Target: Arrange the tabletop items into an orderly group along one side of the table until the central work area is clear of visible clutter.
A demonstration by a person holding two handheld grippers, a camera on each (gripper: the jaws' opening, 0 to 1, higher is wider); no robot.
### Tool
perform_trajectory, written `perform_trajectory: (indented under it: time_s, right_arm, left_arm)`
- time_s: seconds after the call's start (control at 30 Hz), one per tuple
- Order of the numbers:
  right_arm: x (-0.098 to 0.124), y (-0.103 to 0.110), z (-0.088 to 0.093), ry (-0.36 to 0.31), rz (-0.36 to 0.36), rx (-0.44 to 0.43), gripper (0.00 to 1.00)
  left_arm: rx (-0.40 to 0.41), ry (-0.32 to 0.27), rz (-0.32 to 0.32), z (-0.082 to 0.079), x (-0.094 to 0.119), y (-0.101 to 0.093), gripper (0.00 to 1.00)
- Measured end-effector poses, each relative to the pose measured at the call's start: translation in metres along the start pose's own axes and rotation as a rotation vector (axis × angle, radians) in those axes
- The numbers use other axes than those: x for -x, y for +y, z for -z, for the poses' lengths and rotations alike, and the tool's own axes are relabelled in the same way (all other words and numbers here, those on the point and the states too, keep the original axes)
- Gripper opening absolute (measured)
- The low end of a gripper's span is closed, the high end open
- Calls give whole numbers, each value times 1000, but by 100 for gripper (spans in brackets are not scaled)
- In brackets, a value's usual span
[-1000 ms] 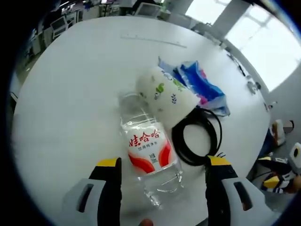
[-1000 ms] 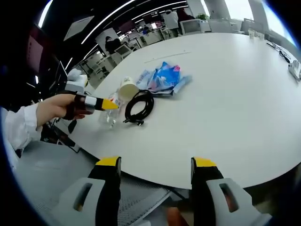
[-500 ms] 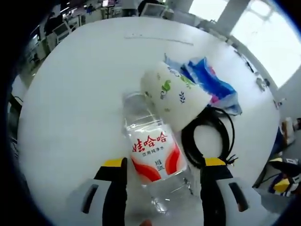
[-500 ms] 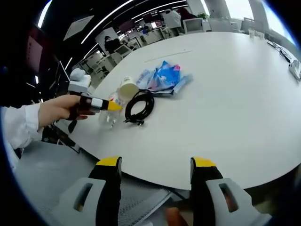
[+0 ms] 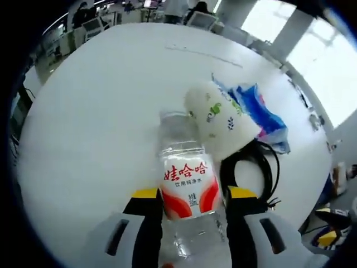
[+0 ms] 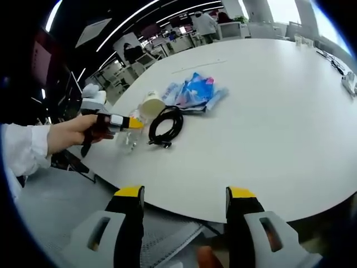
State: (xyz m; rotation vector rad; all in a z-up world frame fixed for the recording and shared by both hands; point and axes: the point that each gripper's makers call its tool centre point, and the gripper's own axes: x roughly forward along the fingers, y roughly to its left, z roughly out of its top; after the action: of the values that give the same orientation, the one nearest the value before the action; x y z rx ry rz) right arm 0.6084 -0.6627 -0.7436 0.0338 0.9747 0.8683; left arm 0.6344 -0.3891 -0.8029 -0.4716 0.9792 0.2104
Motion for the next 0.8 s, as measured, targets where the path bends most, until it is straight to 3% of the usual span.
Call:
perform_trajectory:
  time_s: [0.23, 0.8]
  right_arm:
    - [3, 0, -2, -16, 6, -3, 56]
    - [0, 14, -6, -29, -19, 13, 56]
  left_arm:
    - [35, -22, 11, 4, 6, 2, 38]
    - [70, -85, 17, -6, 27, 12, 38]
